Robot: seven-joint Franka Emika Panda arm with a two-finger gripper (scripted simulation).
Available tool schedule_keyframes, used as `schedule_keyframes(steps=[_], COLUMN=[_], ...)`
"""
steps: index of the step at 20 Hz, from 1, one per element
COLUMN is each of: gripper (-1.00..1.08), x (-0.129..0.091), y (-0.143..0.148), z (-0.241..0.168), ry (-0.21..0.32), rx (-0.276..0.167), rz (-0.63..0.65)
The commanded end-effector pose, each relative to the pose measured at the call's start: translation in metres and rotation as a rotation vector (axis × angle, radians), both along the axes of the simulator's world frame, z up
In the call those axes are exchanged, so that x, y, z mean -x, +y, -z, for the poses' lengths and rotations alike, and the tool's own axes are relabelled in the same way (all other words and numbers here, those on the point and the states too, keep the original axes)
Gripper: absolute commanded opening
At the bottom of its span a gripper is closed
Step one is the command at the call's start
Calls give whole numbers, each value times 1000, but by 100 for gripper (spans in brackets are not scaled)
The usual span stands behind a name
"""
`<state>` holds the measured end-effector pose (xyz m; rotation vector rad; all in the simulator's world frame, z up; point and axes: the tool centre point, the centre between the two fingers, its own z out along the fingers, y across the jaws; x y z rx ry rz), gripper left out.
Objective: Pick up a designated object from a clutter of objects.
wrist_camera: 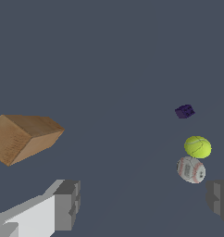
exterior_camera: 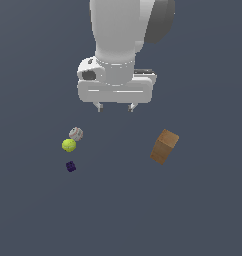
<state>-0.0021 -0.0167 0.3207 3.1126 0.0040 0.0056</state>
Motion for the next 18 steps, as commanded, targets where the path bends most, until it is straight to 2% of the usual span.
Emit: schedule_keyframes(steps=[1, 12, 18], gripper=[100, 100, 100], x=[0, -1, -5], y=[0, -19, -28], z=[0, -14, -2], ry=[0, -13, -12], rx=[0, 0, -6], rz=[0, 0, 20])
